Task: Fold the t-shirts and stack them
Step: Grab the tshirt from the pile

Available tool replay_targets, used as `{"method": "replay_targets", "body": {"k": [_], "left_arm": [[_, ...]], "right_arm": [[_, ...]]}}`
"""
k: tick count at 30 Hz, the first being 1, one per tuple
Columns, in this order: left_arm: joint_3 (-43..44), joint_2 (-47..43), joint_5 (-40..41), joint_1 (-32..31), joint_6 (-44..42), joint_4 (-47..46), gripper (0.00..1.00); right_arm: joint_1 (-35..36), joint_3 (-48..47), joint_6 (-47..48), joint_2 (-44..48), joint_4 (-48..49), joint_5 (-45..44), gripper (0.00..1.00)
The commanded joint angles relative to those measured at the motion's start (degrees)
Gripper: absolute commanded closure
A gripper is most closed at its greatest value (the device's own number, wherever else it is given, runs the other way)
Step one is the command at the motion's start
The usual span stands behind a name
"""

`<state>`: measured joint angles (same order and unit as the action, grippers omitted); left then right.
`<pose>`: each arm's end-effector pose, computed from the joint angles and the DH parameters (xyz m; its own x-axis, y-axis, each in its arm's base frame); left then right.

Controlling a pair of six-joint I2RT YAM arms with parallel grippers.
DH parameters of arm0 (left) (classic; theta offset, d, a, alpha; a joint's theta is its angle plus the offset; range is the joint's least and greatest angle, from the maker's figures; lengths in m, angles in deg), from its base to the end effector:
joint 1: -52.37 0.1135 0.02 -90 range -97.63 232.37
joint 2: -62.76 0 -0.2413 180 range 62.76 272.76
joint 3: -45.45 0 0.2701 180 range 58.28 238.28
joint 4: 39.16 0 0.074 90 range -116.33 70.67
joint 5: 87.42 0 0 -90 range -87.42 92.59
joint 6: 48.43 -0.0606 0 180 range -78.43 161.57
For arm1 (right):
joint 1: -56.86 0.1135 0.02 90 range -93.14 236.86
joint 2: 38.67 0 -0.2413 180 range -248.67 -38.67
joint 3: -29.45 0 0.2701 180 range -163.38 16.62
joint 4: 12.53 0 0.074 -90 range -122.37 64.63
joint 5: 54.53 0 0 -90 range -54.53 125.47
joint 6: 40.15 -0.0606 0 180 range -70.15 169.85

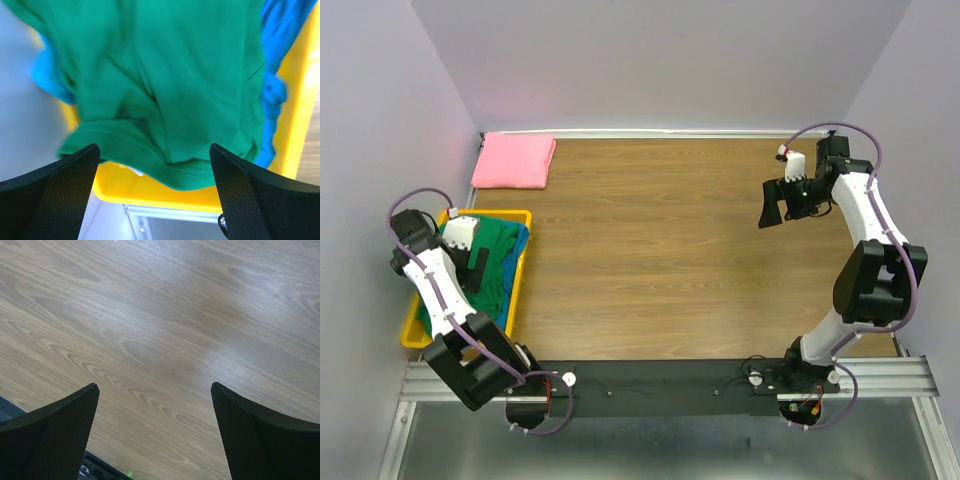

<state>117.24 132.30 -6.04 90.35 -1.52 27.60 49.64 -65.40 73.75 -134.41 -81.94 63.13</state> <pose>0.2130 0.1548 0.2293 -0.9005 0.1538 -0.4067 0.0789 0.9776 0.1952 0.3579 -0.0170 0.2292 -0.8361 -0.2558 -0.4853 -0.4186 0.8693 0.2630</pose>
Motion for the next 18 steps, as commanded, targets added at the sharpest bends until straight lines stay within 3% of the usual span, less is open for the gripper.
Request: {"method": "replay_targets", "body": {"k": [1, 8, 11, 12, 14, 15, 16, 18], "left_arm": [[-4.02, 1.47, 5.63, 1.57, -2.00, -3.74, 0.01], [-5.61, 6.22, 7.39, 1.93, -1.21, -7.26, 0.02], [-3.42, 7.36, 7.31, 1.93, -1.12, -7.09, 0.29], [-2.46, 7.63, 6.61, 1.93, -1.29, -6.65, 0.48], [1.06, 8.33, 5.55, 2.01, -0.94, -4.72, 0.67], [2.55, 8.51, 3.98, 1.93, -0.77, -3.76, 0.93], [5.78, 8.68, 3.36, 1.93, 0.02, -2.01, 1.00], [10.88, 8.60, 0.73, 1.93, 0.64, 1.07, 1.00]], "right_arm": [[0.37, -2.44, 1.32, -1.29, -0.64, 0.20, 0.00], [0.37, -0.60, 2.46, 0.12, -0.64, -0.94, 0.00], [0.37, 0.80, 2.55, 1.08, -0.64, -0.94, 0.00], [0.37, 1.07, 2.64, 1.35, -0.64, -1.03, 0.00], [0.37, 1.68, 2.73, 1.88, -0.64, -1.12, 0.00], [0.37, 1.86, 2.82, 2.05, -0.64, -1.12, 0.00], [0.37, 2.21, 2.91, 2.40, -0.64, -1.38, 0.00], [0.37, 2.47, 3.08, 2.58, -0.73, -1.38, 0.00]]}}
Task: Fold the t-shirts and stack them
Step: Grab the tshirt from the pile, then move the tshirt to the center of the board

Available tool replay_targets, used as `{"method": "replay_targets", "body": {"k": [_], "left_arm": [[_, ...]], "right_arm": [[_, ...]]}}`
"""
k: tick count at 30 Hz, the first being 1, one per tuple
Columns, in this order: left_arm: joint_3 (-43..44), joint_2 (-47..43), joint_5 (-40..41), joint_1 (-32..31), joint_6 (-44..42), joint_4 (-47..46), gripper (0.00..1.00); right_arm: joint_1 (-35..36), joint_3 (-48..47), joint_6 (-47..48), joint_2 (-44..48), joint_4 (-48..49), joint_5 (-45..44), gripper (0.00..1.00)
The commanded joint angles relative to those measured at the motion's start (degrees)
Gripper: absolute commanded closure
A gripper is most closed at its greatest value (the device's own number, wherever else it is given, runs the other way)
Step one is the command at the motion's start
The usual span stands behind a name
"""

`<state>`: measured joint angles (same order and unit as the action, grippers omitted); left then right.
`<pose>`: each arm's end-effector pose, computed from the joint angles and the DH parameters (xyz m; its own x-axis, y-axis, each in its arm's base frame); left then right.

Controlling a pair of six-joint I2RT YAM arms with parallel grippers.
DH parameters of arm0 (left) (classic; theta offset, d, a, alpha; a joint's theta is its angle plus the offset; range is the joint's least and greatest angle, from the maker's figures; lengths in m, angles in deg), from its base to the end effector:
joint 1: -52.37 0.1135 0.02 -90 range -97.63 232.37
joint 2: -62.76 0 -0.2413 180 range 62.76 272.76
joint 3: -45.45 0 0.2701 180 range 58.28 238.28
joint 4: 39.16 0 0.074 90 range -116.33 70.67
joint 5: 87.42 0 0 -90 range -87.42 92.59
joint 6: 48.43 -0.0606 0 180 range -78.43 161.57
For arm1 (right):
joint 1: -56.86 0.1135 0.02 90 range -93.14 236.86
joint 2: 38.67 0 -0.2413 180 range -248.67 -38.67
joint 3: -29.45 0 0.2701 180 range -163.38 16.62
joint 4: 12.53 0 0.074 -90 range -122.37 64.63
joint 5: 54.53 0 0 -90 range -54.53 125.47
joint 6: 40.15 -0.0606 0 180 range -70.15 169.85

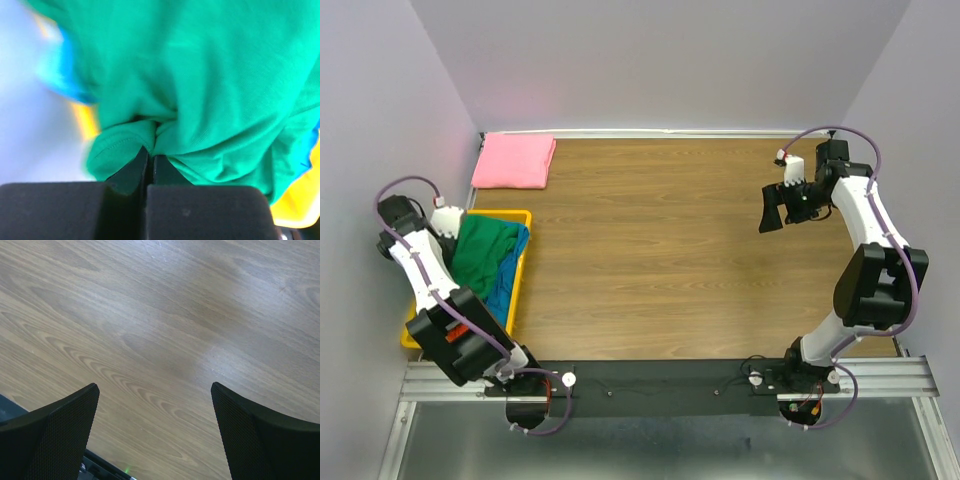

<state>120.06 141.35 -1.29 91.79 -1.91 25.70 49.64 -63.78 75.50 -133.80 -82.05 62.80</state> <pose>0.2268 0.1811 0.2059 -0.9457 0.1113 -0.3052 0.0497 0.9780 0.2027 0.3530 -0.0167 0.2237 -0.8332 -0.2821 -0.4756 -0.4372 0.8626 0.2544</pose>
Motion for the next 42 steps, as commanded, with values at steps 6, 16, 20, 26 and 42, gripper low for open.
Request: {"method": "replay_targets", "body": {"k": [6, 16, 20, 26, 42], "left_arm": [[18.54, -1.15, -9.03, -1.97, 3.49, 8.52, 1.00], [48.03, -1.25, -19.94, -18.72, 14.99, 8.80, 1.00], [64.83, 4.72, -21.51, -29.01, 21.33, 6.60, 1.00], [79.91, 9.75, -27.58, -37.57, 27.82, -8.49, 1.00], [71.93, 14.40, -31.98, -53.56, 42.08, -45.44, 1.00]], "right_arm": [[0.37, 1.30, 2.03, 2.41, -0.44, -1.23, 0.00], [0.37, -0.72, 2.65, 1.27, -0.62, -1.67, 0.00], [0.28, -0.90, 2.21, 1.26, -0.44, -1.14, 0.00], [0.28, 0.24, 1.77, 2.41, -0.44, -1.67, 0.00], [0.28, 2.00, -0.86, 6.27, 0.26, -4.13, 0.00]]}}
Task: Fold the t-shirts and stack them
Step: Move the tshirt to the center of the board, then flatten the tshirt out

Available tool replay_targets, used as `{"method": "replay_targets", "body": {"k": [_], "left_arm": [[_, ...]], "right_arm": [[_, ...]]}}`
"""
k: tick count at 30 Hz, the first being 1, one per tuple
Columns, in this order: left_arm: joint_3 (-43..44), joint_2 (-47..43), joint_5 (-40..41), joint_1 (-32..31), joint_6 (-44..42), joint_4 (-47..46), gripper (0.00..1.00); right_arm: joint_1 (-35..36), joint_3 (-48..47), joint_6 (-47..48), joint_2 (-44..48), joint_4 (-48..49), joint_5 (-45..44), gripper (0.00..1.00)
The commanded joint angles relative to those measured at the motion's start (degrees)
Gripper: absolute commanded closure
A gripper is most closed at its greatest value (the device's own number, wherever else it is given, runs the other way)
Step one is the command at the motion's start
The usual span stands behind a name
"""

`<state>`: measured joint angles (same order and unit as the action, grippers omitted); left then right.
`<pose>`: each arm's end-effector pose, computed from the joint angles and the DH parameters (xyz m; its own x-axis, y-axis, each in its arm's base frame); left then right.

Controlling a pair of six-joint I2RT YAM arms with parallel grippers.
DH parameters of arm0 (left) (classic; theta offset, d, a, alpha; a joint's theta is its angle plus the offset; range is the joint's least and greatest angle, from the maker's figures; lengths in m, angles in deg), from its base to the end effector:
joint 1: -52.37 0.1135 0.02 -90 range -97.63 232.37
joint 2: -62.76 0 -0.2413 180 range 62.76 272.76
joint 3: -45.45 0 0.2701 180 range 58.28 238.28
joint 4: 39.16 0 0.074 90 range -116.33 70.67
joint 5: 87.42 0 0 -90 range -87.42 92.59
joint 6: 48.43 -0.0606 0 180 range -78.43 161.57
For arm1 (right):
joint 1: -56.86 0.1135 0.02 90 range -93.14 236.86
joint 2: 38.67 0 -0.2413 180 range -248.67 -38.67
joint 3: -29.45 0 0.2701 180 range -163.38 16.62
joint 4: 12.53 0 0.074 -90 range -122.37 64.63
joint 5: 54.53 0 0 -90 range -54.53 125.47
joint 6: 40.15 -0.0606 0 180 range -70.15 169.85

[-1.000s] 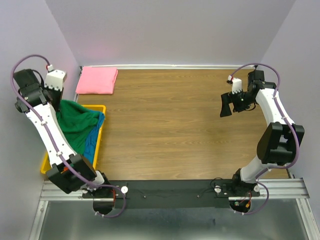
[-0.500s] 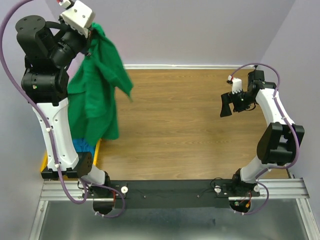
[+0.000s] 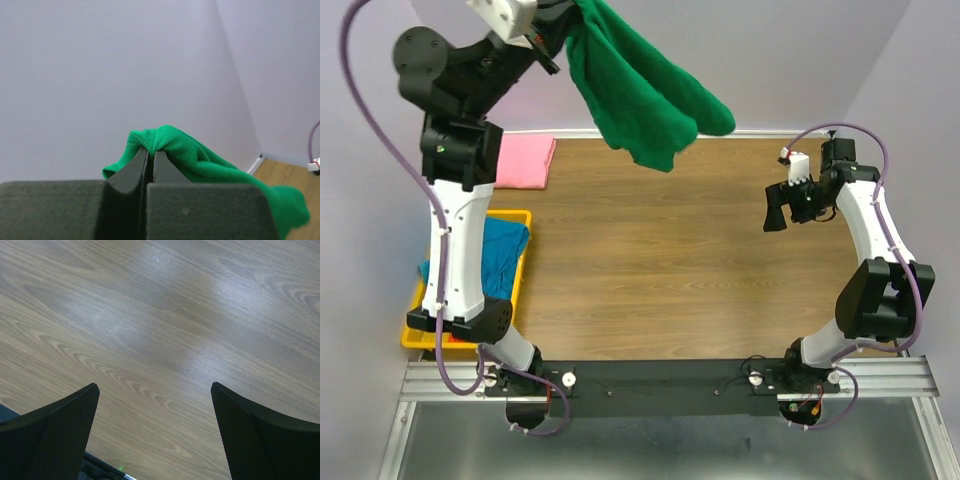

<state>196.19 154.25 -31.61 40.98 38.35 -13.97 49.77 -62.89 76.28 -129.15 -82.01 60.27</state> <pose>0.2552 -0.0862 0.6564 0.5830 -0.0700 -0.8095 0.5879 0.7240 0.3608 0.3416 -0.0169 0.2443 -0.8010 -0.3075 -0.5136 -0.4500 0.8751 0.1778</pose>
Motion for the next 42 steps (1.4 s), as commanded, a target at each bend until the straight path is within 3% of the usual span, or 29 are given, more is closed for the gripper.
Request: {"method": "replay_targets", "body": {"k": [1, 6, 7, 8, 9, 10, 12, 14, 18, 25, 34, 42], "left_arm": [[-5.96, 1.33, -2.10, -3.27, 1.73, -5.68, 1.00], [-23.09, -2.88, -4.04, -4.33, 1.20, -5.59, 1.00], [-30.26, -4.80, -4.21, -4.33, 0.59, -5.07, 0.95], [-33.29, -5.34, -4.56, -4.33, -0.80, -3.76, 0.78], [-35.40, -5.52, -4.56, -4.25, -4.82, -1.40, 0.17], [-38.47, -5.26, -3.61, -4.33, -6.69, 4.37, 0.02], [-40.16, -4.21, 0.94, -3.99, -10.03, 12.72, 0.02], [-44.55, -4.73, 0.80, -2.93, -11.71, 15.32, 0.02], [-59.64, -10.69, 0.36, -2.31, -13.38, 12.17, 0.02], [-69.34, -8.43, 1.76, -2.14, -14.09, 14.88, 0.05], [-71.46, -1.49, 13.35, -1.87, -16.73, 18.31, 0.11], [-72.34, 6.16, 20.22, -1.87, -18.22, 18.84, 0.19]], "right_arm": [[0.15, 1.19, -1.82, 1.62, 0.22, -1.59, 0.00], [0.15, 2.25, -2.27, 2.59, 0.57, -1.07, 0.00], [0.15, 2.77, -2.27, 2.67, 0.66, -0.98, 0.00], [0.15, 3.04, -2.09, 2.85, 0.66, -0.37, 0.00], [0.15, 3.30, -1.66, 3.02, 0.74, -0.02, 0.00], [0.15, 3.91, -1.48, 3.11, 0.66, 0.25, 0.00], [0.15, 4.44, -0.95, 3.38, 0.74, 0.69, 0.00], [0.15, 5.06, -0.42, 3.47, 0.83, 1.04, 0.00], [0.67, 5.85, -0.59, 2.15, 1.62, 3.67, 0.00], [5.68, 2.35, -4.63, -4.52, 8.64, 3.07, 0.00], [16.57, -6.97, -10.96, -20.68, 17.70, -4.92, 0.00], [19.57, -12.07, -15.97, -28.96, 20.25, -10.11, 0.01]]}}
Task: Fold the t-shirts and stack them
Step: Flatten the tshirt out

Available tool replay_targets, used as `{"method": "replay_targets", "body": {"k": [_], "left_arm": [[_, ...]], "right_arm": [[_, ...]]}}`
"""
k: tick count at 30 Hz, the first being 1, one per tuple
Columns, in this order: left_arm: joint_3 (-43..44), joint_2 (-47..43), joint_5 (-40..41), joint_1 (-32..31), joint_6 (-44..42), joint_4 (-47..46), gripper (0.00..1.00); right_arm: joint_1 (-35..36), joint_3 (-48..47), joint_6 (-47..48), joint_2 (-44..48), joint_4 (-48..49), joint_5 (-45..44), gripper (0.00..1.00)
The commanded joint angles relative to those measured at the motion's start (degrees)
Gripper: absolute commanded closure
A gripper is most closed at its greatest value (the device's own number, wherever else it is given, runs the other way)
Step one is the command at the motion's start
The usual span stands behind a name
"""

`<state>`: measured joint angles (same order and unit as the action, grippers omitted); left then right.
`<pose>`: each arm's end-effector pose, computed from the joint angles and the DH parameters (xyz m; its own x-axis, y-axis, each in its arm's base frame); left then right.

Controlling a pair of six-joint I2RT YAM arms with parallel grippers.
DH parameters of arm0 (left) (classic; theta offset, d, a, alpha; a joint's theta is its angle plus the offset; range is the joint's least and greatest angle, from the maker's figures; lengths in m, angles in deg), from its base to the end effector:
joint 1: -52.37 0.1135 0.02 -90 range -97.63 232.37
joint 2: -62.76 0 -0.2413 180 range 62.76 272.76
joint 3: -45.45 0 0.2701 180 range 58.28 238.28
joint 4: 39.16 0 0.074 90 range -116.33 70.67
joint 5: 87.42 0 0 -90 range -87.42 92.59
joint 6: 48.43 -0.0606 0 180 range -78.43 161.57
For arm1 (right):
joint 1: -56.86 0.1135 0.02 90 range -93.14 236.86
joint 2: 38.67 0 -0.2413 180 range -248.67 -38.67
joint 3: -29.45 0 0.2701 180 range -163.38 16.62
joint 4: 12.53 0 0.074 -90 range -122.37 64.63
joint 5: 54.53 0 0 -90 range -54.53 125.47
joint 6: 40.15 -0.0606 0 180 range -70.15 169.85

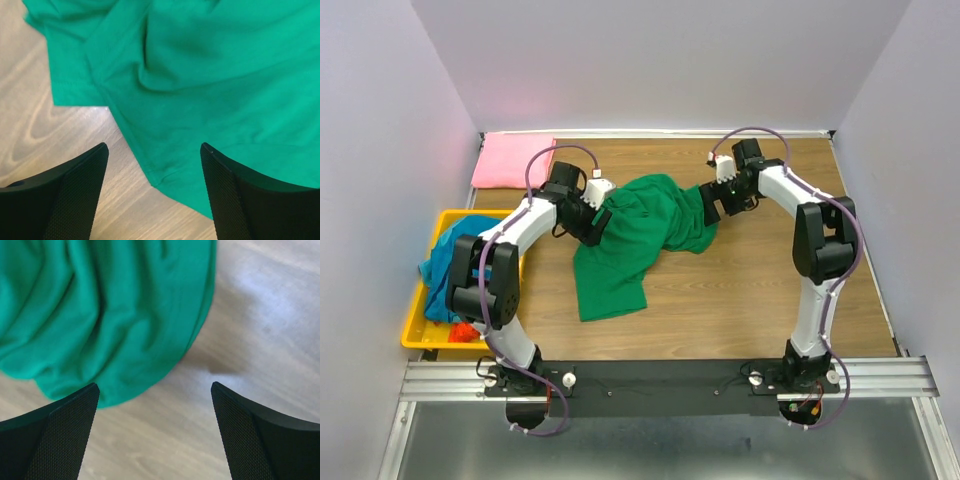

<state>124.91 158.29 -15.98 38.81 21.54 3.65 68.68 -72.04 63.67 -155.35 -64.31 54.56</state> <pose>0.3559 -0.1057 0.1664 -0.6510 0.4910 -0.5789 0.6441 0.7608 -0.0790 0.4270 0.1096 0.1375 -0.7986 -0.3977 -0.4518 -0.5248 0.8277 0.1988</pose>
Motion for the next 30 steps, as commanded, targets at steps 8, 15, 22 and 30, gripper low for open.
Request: {"method": "replay_targets", "body": {"k": [8, 15, 22, 30], "left_arm": [[-2.82, 7.21, 8.81, 0.20, -2.29, -1.15, 0.27], [-5.28, 7.84, 10.30, -0.41, -5.19, 0.25, 0.70], [-10.55, 0.73, 10.83, -0.41, -13.88, 8.95, 1.00], [-14.69, -7.98, 10.14, -0.33, -31.18, 22.13, 1.00]], "right_arm": [[2.42, -2.22, -4.24, -6.54, 4.13, -9.77, 0.30], [2.34, 5.86, -0.21, -3.38, 4.40, -15.65, 0.83], [-1.96, 20.79, 5.59, 10.40, 3.08, -18.74, 1.00], [-6.63, 32.06, 16.31, 26.58, -3.58, -21.21, 1.00]]}}
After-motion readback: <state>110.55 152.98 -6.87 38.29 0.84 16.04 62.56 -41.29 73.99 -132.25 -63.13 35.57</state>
